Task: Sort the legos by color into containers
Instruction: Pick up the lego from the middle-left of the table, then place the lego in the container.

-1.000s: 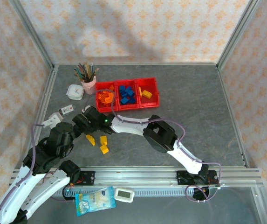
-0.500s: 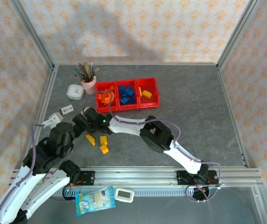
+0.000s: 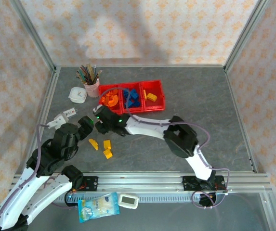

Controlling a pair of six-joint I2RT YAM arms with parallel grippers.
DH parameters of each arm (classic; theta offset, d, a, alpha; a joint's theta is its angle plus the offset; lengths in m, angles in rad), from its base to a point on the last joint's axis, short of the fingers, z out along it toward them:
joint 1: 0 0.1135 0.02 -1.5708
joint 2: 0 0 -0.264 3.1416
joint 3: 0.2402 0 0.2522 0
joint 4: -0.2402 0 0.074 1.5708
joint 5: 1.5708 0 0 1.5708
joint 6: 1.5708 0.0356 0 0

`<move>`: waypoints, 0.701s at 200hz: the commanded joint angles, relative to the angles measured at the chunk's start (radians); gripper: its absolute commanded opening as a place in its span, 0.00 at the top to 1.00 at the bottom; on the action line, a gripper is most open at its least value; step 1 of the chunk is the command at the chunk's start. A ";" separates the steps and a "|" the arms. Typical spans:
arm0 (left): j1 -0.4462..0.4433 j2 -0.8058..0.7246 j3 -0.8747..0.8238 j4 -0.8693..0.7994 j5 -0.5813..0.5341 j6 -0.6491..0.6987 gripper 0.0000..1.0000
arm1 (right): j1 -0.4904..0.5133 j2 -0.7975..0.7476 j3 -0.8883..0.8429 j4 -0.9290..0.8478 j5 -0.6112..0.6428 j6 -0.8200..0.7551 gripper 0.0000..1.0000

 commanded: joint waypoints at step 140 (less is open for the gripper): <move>0.007 0.344 -0.008 0.443 0.229 0.162 0.01 | -0.546 -0.148 -0.106 -0.021 0.208 0.066 0.65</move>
